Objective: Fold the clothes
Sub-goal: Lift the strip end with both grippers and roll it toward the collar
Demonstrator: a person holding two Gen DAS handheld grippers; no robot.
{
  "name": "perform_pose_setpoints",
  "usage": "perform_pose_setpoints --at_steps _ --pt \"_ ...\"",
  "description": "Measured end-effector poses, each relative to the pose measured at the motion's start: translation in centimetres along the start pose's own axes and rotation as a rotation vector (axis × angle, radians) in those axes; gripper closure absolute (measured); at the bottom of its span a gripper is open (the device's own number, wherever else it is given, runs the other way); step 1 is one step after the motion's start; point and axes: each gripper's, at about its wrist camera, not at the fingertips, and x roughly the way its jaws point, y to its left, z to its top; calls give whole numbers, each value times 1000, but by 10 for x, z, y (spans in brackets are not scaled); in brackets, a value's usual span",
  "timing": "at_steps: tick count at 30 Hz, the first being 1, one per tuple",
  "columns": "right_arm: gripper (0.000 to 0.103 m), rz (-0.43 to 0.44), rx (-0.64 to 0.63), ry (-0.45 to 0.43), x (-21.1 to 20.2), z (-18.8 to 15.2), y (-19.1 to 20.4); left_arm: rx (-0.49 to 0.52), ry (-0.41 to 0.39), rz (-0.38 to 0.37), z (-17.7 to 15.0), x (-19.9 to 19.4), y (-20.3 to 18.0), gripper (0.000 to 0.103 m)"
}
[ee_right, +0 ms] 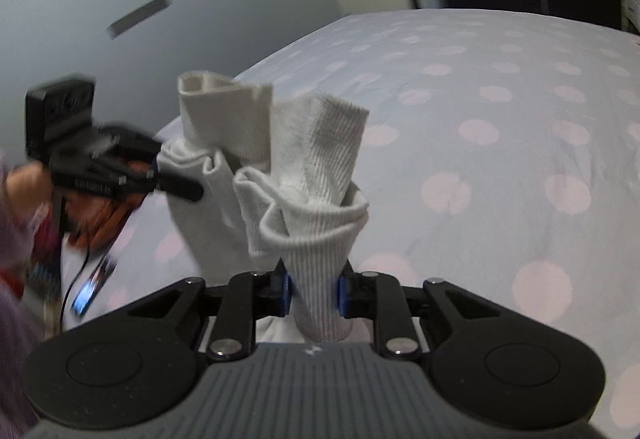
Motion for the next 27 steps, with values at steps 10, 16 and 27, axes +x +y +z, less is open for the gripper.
perform_pose_setpoints --at_steps 10,16,27 --pt "79 -8 -239 191 -6 -76 66 164 164 3 -87 0 -71 87" --pt "79 -69 -353 242 5 -114 90 218 198 71 -125 14 -91 86" --pt "53 -149 -414 238 -19 -154 124 232 214 53 -147 -27 -114 74"
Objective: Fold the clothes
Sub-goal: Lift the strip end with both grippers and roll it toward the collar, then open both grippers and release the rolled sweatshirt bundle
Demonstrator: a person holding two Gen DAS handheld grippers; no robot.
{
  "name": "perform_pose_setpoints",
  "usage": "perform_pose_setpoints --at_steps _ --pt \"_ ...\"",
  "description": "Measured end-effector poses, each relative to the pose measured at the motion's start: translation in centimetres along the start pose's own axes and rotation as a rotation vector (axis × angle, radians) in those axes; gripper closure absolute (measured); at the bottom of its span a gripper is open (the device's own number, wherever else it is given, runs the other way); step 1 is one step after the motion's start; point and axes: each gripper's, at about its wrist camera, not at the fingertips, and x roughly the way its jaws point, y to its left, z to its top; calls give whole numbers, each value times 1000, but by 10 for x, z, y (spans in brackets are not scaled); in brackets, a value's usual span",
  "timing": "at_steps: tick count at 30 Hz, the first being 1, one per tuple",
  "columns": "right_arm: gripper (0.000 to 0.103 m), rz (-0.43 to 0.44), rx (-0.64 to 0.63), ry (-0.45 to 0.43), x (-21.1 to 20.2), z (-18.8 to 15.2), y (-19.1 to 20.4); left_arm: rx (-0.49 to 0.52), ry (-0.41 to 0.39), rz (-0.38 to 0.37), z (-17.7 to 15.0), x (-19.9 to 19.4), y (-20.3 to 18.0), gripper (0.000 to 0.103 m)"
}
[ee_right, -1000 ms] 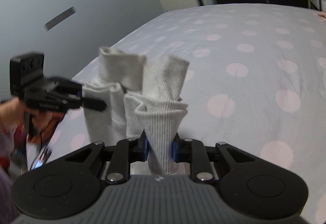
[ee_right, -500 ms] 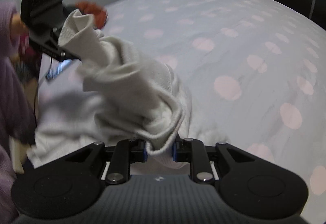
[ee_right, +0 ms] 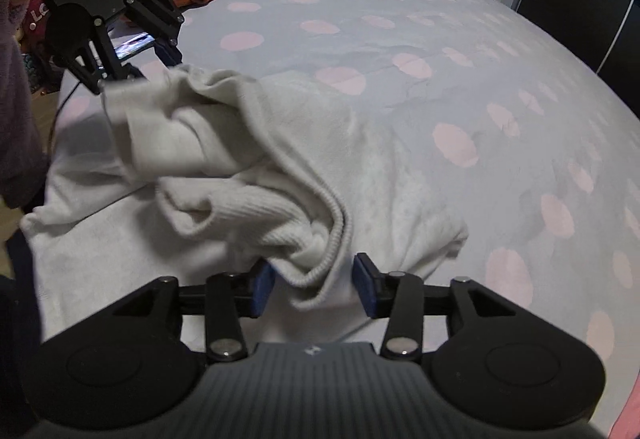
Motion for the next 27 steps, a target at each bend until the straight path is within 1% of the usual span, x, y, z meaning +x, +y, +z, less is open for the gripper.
perform_pose_setpoints --at_steps 2,4,7,10,12,14,15,16,18,20,22,23,25,27 --pt "53 13 31 -15 -14 -4 5 -70 -61 3 1 -16 4 74" --pt "53 11 92 -52 -29 -8 7 -138 -128 18 8 -23 7 73" --pt "56 -27 219 -135 -41 -1 9 -214 -194 92 23 -27 -1 72" --pt "61 -66 349 -233 -42 17 15 -342 -215 180 41 -14 -10 71" --pt "75 -116 468 -279 -32 29 17 -460 -241 177 43 0 -9 71" --pt "76 -178 557 -299 -17 37 18 -534 -223 162 43 15 -7 71" --pt "76 -211 591 -303 -9 39 18 -544 -201 165 41 23 -7 71" --pt "76 -225 620 -295 0 40 19 -537 -173 173 38 29 -8 72" --pt "76 -222 657 -251 20 36 20 -534 -117 186 30 40 -6 75" --pt "76 -225 641 -194 34 29 29 -543 -69 190 20 49 -2 75" --pt "75 -230 606 -147 47 22 37 -555 -40 186 11 58 4 75" --pt "75 -232 589 -130 53 17 41 -544 -26 188 8 62 5 75" --pt "75 -245 536 -111 63 6 47 -507 -12 199 1 70 3 73" --pt "75 -267 469 -111 65 -5 51 -488 -16 207 0 74 0 73"
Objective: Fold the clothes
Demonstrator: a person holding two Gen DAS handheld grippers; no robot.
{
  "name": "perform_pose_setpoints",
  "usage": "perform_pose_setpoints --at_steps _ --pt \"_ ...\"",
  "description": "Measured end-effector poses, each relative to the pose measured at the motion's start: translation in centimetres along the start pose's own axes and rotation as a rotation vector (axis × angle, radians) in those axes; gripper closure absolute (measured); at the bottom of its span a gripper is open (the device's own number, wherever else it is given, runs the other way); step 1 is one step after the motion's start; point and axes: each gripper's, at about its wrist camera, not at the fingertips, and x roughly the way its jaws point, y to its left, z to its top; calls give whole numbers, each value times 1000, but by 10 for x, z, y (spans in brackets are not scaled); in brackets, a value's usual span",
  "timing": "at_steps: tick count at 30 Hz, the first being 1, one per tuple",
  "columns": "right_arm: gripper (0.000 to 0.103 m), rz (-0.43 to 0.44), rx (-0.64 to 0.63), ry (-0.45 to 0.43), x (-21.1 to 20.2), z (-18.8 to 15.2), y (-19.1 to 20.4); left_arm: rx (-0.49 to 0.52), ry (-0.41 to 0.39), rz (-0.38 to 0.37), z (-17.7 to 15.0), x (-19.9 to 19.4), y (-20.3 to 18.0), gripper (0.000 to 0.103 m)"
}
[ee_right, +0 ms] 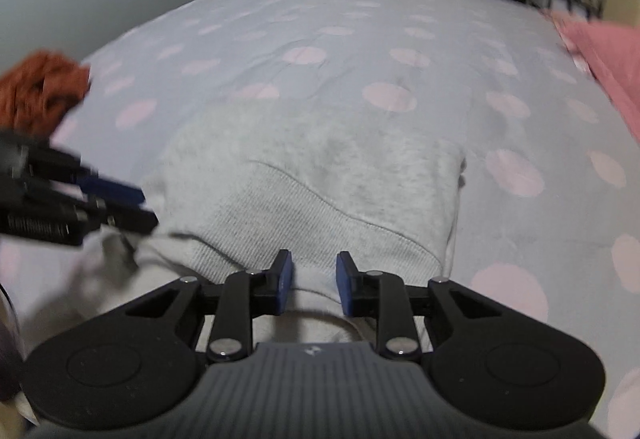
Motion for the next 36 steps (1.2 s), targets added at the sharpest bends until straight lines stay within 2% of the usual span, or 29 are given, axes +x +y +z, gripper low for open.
perform_pose_setpoints --at_steps 5,7,8,10,13,15,17,19,20,21,22,24,28,32,34,35,36 --pt "75 18 11 8 -3 6 -9 -4 -49 -23 5 -28 0 72" --pt "69 54 82 -4 -12 13 -19 -55 -115 -14 10 -45 8 62" --pt "59 70 123 -22 -18 18 -26 -92 -150 -3 14 -51 14 51" --pt "54 69 202 -71 -26 28 -43 -182 -207 11 21 -55 29 47" --pt "52 32 342 -99 -25 34 -77 -364 -173 -39 27 -41 58 47" --pt "44 31 444 -81 -15 33 -98 -469 -123 -78 27 -25 73 47" --pt "43 78 541 -38 0 30 -115 -525 -83 -111 26 -11 79 47" --pt "43 139 617 -7 13 23 -124 -536 -66 -137 27 -3 79 48" --pt "43 157 630 4 18 21 -125 -525 -66 -142 28 0 77 49" --pt "44 168 624 10 21 20 -124 -511 -68 -143 29 3 75 57" --pt "46 172 607 12 23 20 -122 -499 -69 -142 30 5 72 61" --pt "62 189 580 10 25 22 -119 -477 -73 -132 32 5 68 72" --pt "64 222 557 -5 18 28 -114 -451 -65 -122 33 7 64 73" --pt "60 216 551 46 30 22 -114 -509 -44 -153 25 20 72 67" --pt "64 218 563 43 34 19 -114 -484 -71 -161 26 17 71 79" --pt "72 218 559 35 34 20 -114 -471 -91 -167 28 13 71 87" --pt "78 223 556 21 32 21 -114 -467 -115 -174 30 10 72 90"
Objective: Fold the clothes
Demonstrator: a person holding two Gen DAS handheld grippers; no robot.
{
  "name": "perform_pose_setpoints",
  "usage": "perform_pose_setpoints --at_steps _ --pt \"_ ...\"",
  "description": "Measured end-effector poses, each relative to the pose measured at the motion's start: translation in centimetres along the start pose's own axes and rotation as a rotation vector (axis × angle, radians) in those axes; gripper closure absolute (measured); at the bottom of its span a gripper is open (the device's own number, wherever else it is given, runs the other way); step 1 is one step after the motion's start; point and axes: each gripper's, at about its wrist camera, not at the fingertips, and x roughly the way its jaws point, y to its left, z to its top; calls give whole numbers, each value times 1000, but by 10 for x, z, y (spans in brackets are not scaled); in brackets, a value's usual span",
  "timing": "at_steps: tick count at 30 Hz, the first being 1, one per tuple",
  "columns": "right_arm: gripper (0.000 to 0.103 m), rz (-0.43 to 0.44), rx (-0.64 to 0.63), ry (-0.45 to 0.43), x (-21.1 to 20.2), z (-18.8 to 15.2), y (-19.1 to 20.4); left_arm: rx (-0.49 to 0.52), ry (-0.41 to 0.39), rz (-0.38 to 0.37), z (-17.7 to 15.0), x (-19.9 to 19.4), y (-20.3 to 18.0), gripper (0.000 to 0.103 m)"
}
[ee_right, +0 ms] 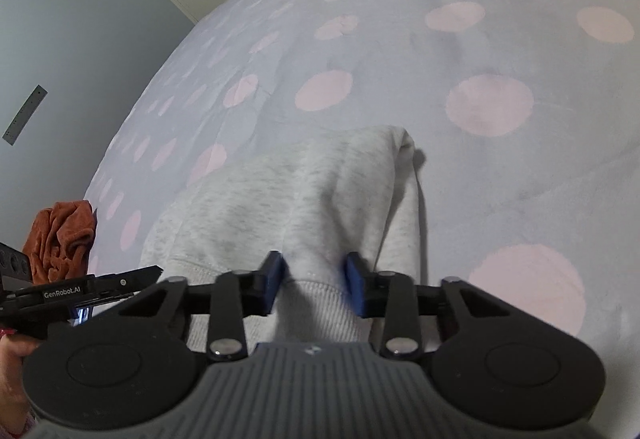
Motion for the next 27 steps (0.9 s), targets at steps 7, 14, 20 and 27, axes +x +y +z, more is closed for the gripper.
perform_pose_setpoints --at_steps 7,14,20,27 --pt "83 105 120 -134 -11 17 -7 -58 -131 -54 23 -8 2 93" --pt "84 159 217 -239 -11 33 -5 -158 -165 -70 26 -1 15 94" --pt "83 16 158 -154 9 18 -9 -113 -111 13 13 9 21 91" --pt "65 -117 -44 -151 2 14 15 18 -178 188 -2 -18 -13 65"
